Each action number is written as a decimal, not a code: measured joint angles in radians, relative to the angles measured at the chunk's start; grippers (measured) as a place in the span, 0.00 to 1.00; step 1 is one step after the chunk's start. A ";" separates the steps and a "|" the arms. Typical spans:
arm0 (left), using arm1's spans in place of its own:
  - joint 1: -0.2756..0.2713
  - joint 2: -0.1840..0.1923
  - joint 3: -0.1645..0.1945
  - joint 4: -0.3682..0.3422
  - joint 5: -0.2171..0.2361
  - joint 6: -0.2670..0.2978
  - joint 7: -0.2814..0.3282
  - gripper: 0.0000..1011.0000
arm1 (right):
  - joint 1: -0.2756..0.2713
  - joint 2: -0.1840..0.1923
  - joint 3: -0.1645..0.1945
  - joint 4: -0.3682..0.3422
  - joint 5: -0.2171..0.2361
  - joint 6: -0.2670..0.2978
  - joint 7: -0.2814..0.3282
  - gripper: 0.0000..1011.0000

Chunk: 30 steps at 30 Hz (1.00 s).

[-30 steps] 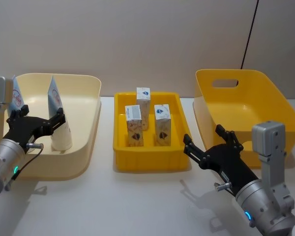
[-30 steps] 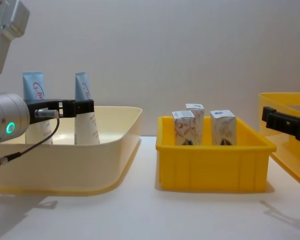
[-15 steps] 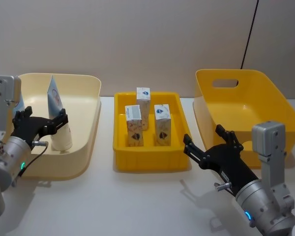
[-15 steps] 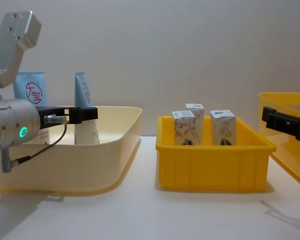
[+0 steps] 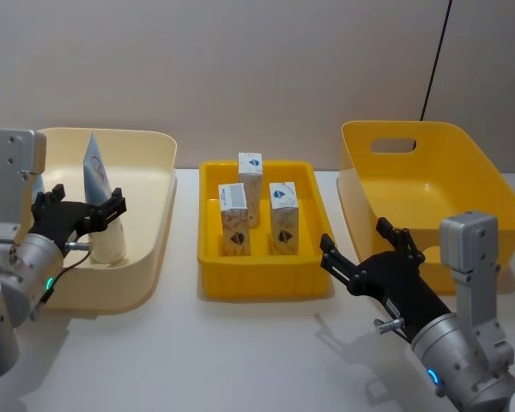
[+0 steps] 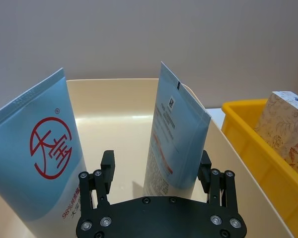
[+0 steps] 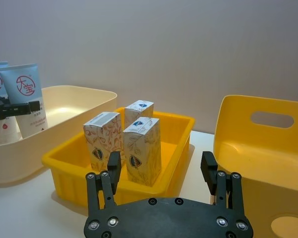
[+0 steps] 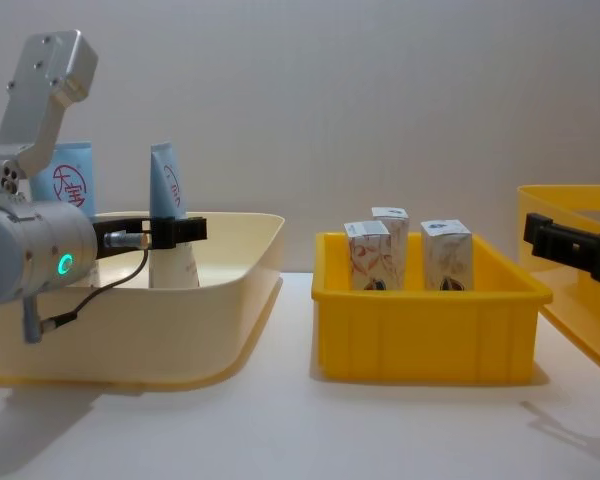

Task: Bimanual collaborative sorting of washing and personal care products

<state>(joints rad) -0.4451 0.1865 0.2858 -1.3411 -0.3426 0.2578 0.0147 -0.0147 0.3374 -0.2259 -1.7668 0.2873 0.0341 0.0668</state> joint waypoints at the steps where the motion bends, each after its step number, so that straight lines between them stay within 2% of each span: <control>1: -0.001 -0.001 0.000 0.002 0.000 0.000 -0.001 0.99 | 0.000 0.000 0.000 0.000 0.000 0.000 0.000 0.99; 18: -0.018 -0.023 0.000 0.030 0.012 -0.002 -0.005 0.99 | 0.000 0.000 0.000 0.000 0.000 0.000 0.000 0.99; 25: -0.020 -0.026 0.000 0.034 0.014 -0.002 -0.006 0.85 | 0.000 0.000 0.000 0.000 0.000 0.000 0.000 0.99; 30: -0.021 -0.028 0.000 0.035 0.014 -0.002 -0.006 0.71 | 0.000 0.000 0.000 0.000 0.000 0.000 0.000 0.99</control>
<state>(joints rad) -0.4666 0.1587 0.2856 -1.3059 -0.3283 0.2558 0.0082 -0.0147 0.3374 -0.2258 -1.7668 0.2873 0.0341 0.0668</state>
